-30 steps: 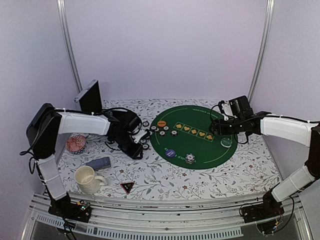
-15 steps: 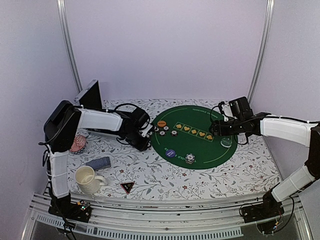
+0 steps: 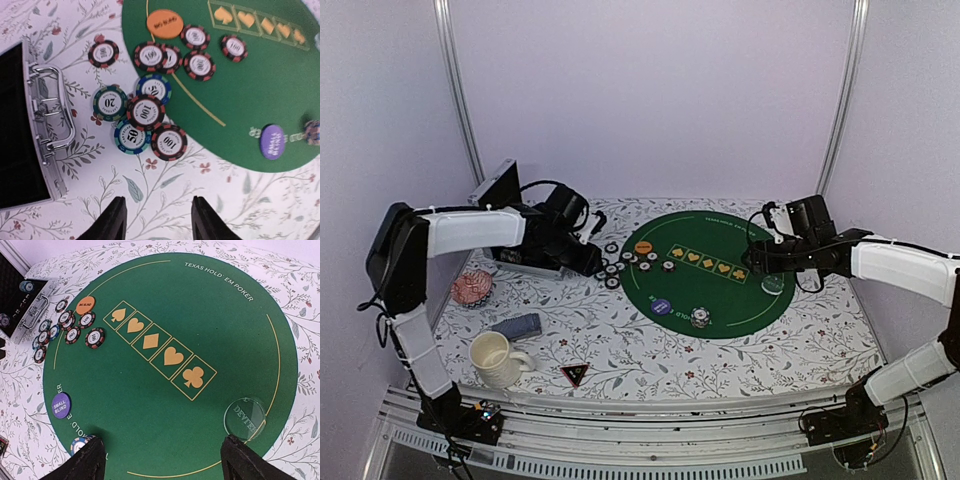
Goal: Distribute texas hold em gaming equipment
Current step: Adjust the poker chips pile at the center of the board.
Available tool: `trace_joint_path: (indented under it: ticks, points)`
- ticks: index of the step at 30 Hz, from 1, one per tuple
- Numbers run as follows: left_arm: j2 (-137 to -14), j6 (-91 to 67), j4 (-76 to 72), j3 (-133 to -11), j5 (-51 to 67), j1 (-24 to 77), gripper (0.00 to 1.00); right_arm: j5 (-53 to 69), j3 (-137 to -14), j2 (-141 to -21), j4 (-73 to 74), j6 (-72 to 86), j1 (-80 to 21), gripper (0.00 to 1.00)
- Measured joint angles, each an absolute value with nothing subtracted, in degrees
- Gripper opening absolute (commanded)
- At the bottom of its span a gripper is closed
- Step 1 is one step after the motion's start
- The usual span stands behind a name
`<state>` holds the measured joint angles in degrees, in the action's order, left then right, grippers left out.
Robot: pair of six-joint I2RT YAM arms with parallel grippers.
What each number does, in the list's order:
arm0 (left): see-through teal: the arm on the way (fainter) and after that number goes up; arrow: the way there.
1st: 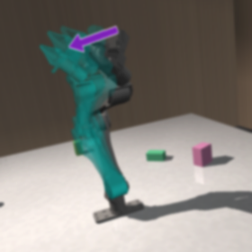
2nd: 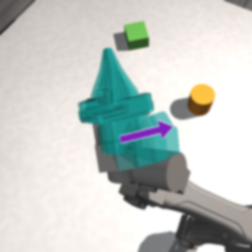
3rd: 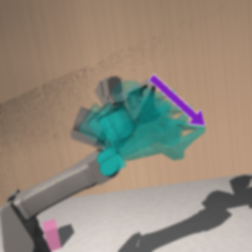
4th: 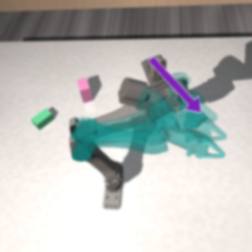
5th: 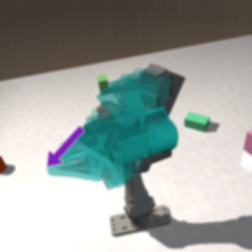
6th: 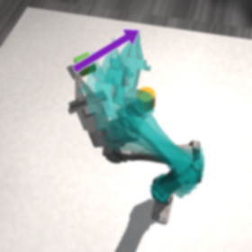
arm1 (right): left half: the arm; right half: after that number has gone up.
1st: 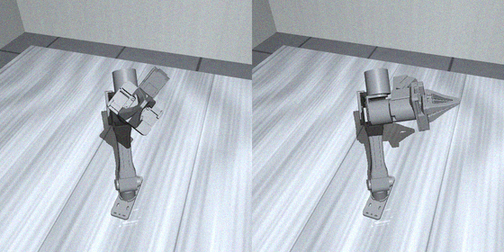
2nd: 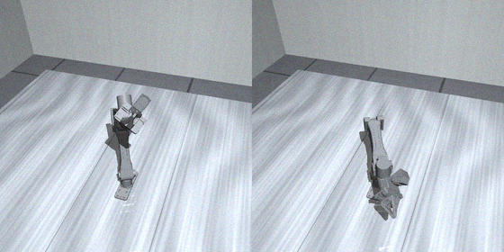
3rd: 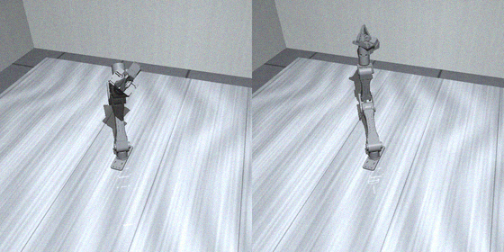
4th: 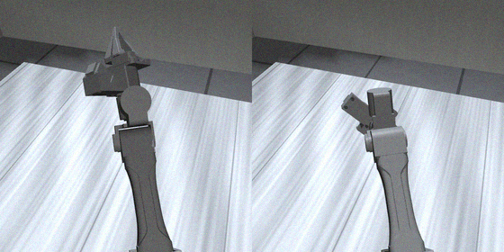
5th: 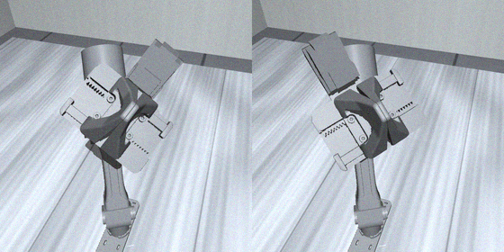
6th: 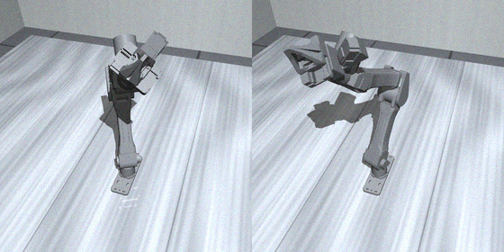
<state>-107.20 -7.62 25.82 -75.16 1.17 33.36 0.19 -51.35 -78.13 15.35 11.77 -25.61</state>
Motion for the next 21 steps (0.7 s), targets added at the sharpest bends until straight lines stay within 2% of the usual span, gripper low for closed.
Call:
trace_joint_path:
  ticks: [1,3,6,15,18,21]
  points:
    - [-104.9,-7.7,26.3,-75.1,1.9,33.4,0.61,0.8,-51.3,-77.8,15.4,11.6,-25.6,1.00]
    - [-101.0,-7.5,28.1,-75.2,2.6,33.3,0.76,2.4,-51.1,-77.0,15.2,11.3,-25.6,0.99]
    - [-97.0,-6.0,34.4,-76.1,2.5,33.1,0.86,6.9,-50.9,-75.4,14.9,8.8,-25.6,0.99]
    - [-92.3,8.5,49.7,-77.3,-7.6,31.7,0.94,20.1,-49.9,-71.3,11.0,-0.1,-25.6,0.99]
    - [-86.1,18.7,48.6,-70.1,-8.1,29.6,0.94,22.8,-49.8,-71.3,9.8,-2.6,-25.6,0.99]
    - [-80.1,28.8,48.4,-63.2,-3.9,21.5,0.95,24.9,-49.8,-71.4,9.1,-4.3,-25.6,0.99]
